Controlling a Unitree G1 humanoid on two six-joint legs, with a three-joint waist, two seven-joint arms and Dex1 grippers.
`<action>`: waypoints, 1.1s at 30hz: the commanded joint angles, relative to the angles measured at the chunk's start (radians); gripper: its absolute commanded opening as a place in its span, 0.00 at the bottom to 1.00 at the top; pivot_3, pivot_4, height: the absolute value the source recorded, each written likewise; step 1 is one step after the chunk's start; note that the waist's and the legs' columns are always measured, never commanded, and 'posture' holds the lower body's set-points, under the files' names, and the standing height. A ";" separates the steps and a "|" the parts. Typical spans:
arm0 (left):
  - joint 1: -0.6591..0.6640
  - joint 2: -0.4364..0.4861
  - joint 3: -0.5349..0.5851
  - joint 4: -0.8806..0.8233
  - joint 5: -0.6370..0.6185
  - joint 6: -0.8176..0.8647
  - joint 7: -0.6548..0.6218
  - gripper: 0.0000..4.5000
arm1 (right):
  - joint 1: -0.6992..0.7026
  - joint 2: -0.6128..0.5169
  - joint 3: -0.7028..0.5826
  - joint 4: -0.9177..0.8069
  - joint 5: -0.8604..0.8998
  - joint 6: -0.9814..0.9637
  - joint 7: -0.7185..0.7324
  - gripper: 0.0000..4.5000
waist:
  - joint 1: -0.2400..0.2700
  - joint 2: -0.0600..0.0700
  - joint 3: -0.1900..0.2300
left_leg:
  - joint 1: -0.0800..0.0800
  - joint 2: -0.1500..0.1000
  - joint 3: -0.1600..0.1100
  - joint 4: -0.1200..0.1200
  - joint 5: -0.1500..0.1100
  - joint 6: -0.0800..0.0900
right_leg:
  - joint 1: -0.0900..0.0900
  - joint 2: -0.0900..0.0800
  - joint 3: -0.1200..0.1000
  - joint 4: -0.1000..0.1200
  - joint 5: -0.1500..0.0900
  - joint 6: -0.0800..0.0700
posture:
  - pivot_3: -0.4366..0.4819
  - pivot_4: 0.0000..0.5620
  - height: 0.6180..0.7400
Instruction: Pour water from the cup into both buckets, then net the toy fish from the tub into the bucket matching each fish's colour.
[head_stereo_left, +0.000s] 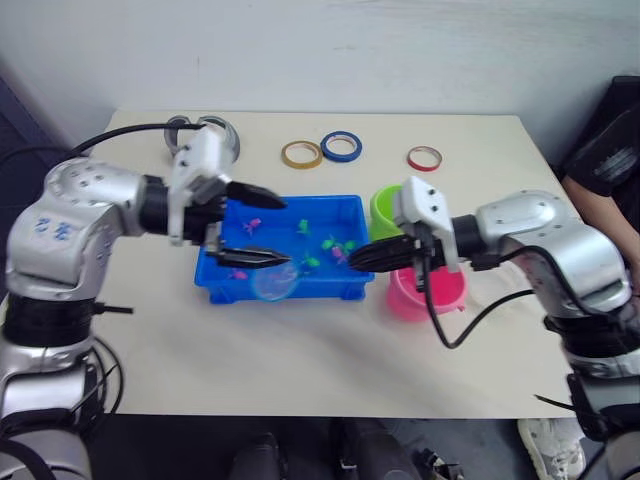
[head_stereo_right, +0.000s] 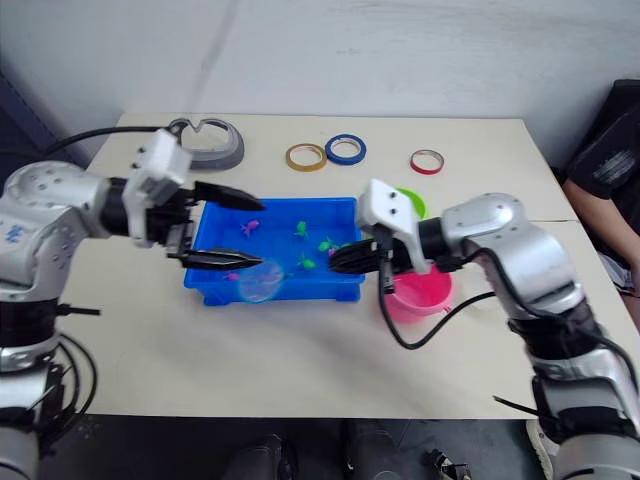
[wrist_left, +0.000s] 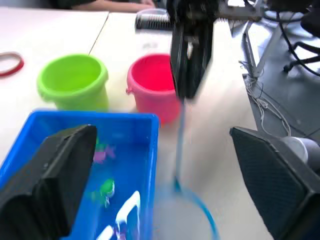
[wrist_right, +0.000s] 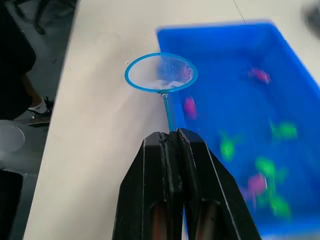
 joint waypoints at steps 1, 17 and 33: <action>0.122 0.058 0.087 -0.030 -0.023 -0.076 -0.043 0.99 | 0.016 -0.034 -0.106 -0.014 0.093 0.176 -0.050 0.00 | 0.000 0.000 0.000 | 0.000 0.000 0.000 0.000 0.000 0.000 | 0.000 0.000 0.000 0.000 0.000 0.000 | 0.48 0.27 1.00; 0.246 0.024 0.144 -0.066 -0.056 -0.120 0.114 0.99 | 0.013 0.127 -0.342 0.034 0.247 0.770 -0.414 0.00 | 0.004 0.000 0.000 | 0.000 0.000 0.000 -0.001 0.000 0.001 | 0.001 0.000 0.000 -0.001 0.000 0.000 | 0.48 0.27 1.00; 0.190 0.001 0.113 -0.026 -0.041 -0.154 0.150 0.99 | 0.016 0.179 -0.363 0.105 0.344 0.793 -0.600 0.00 | 0.001 0.000 0.000 | 0.000 -0.001 0.000 -0.002 0.000 0.000 | 0.001 0.000 0.000 -0.002 0.000 0.000 | 0.48 0.27 1.00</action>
